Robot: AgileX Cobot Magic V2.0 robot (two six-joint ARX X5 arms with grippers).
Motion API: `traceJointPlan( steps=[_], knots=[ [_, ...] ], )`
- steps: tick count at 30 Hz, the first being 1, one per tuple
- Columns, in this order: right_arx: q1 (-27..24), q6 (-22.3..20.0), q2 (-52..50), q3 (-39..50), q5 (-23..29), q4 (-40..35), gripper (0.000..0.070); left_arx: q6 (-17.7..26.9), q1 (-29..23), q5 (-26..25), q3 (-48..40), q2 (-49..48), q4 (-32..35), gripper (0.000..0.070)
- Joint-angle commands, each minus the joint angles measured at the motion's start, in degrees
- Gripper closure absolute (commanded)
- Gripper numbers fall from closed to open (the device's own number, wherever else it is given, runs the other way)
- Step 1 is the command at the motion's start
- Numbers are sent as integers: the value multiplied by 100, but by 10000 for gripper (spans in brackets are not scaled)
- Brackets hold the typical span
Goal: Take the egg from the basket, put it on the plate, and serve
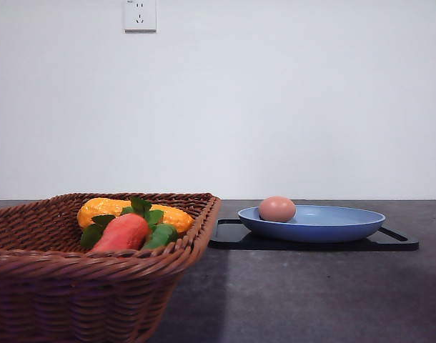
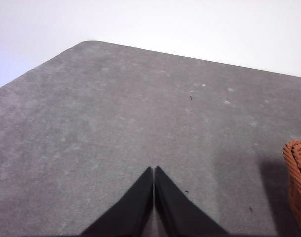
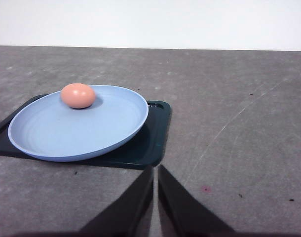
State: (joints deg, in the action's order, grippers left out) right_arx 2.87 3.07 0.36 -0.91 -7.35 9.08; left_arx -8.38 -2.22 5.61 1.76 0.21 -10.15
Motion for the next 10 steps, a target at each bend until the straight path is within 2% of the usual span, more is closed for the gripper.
traceJointPlan(
  steps=[1, 10],
  knots=[
    [-2, 59, -15, 35, 7, -46, 700, -24, -7, -28, -160, -4, -17, 700],
    [-2, 59, -15, 35, 7, -46, 700, -24, -7, -28, -160, -4, -17, 700]
  ],
)
